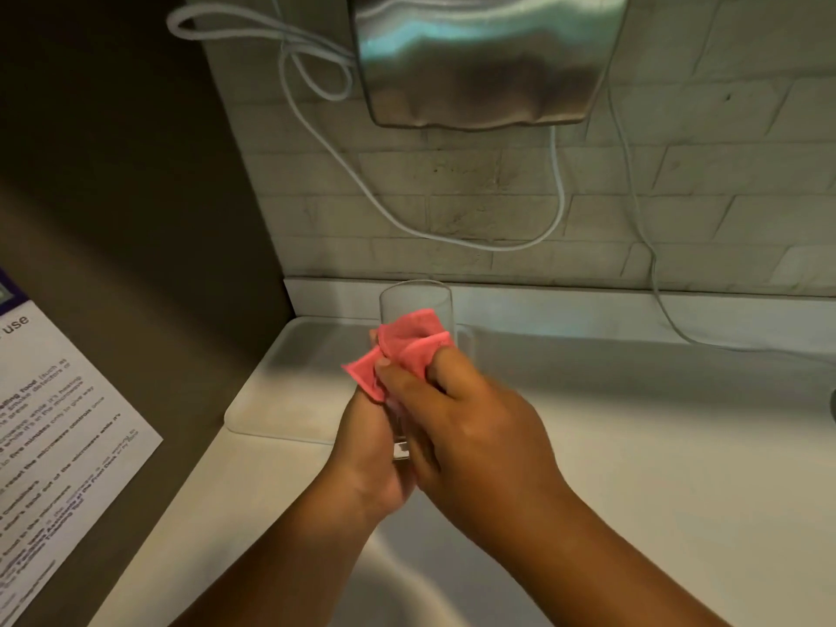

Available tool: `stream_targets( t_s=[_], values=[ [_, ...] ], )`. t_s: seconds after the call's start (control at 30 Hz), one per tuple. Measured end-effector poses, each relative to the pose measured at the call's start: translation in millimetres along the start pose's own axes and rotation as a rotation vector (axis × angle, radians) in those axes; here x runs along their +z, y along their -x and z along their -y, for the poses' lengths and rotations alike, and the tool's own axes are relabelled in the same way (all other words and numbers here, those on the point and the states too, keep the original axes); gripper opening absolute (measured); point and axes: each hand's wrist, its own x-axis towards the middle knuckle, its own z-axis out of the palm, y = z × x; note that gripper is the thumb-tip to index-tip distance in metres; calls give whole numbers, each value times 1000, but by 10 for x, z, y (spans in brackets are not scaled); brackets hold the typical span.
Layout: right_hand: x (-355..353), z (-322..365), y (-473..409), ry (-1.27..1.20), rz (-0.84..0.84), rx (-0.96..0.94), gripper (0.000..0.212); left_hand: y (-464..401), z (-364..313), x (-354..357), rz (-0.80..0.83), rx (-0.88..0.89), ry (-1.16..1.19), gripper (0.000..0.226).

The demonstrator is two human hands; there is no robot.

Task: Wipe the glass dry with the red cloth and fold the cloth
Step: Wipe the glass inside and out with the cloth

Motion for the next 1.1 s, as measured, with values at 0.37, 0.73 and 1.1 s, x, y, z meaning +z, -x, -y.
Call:
stream_targets(
  t_s=[0.37,0.73,1.1],
  values=[
    [40,-254,-317,-434,-395,194,35,90,-108,85,-68,87,-4,69],
    [-91,-212,-377,-189,-310,20,33,119,-28,117,-43,47,-65,61],
    [128,-180,-38,-339,-283,59,36,42,-104,64,-173,65,-121,63]
  ],
)
